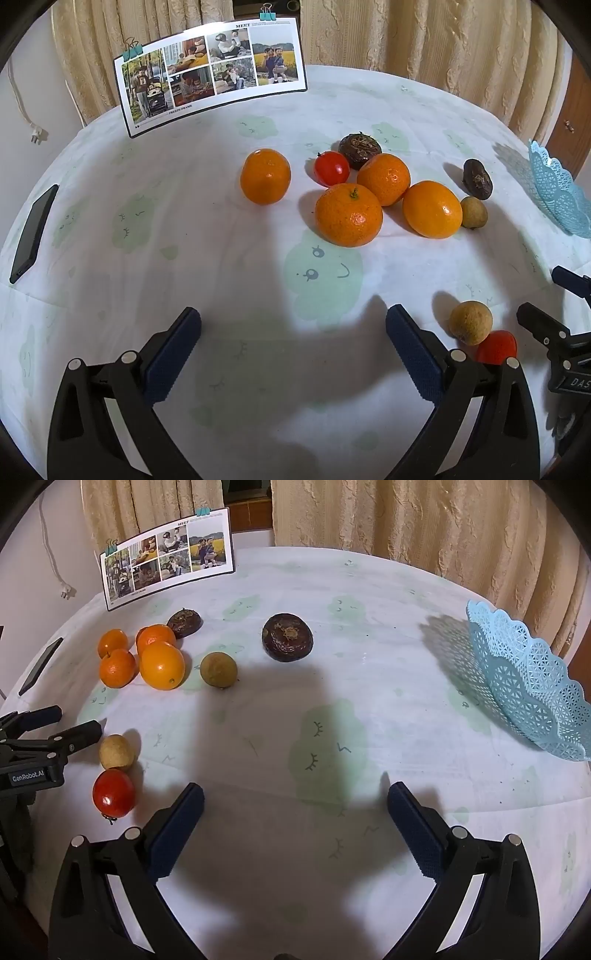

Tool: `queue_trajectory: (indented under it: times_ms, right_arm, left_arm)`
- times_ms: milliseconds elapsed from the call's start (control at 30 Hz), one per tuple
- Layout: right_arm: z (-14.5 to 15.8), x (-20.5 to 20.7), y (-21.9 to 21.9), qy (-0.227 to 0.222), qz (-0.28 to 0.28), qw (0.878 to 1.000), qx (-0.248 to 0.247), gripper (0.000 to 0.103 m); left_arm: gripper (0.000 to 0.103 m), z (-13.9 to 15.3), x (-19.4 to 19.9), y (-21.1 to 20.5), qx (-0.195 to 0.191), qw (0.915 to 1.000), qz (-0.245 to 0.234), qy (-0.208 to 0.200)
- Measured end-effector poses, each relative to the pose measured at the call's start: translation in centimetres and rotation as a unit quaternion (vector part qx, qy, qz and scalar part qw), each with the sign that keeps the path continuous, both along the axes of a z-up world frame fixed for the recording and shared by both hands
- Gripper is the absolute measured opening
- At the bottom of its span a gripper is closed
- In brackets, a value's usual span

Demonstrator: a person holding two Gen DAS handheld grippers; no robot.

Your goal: Organize fruits

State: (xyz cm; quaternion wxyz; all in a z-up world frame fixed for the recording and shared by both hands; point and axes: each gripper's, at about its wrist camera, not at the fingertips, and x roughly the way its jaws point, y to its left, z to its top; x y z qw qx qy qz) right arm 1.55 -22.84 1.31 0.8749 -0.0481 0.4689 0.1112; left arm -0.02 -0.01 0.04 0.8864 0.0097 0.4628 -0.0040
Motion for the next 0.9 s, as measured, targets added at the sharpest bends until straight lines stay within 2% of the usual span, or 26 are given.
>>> queue_trajectory:
  times_ms: [900]
  right_arm:
    - [-0.03, 0.08, 0.51, 0.0, 0.004, 1.0, -0.007, 0.101]
  left_arm:
    - [0.098, 0.0, -0.01, 0.01, -0.001, 1.0, 0.0, -0.001]
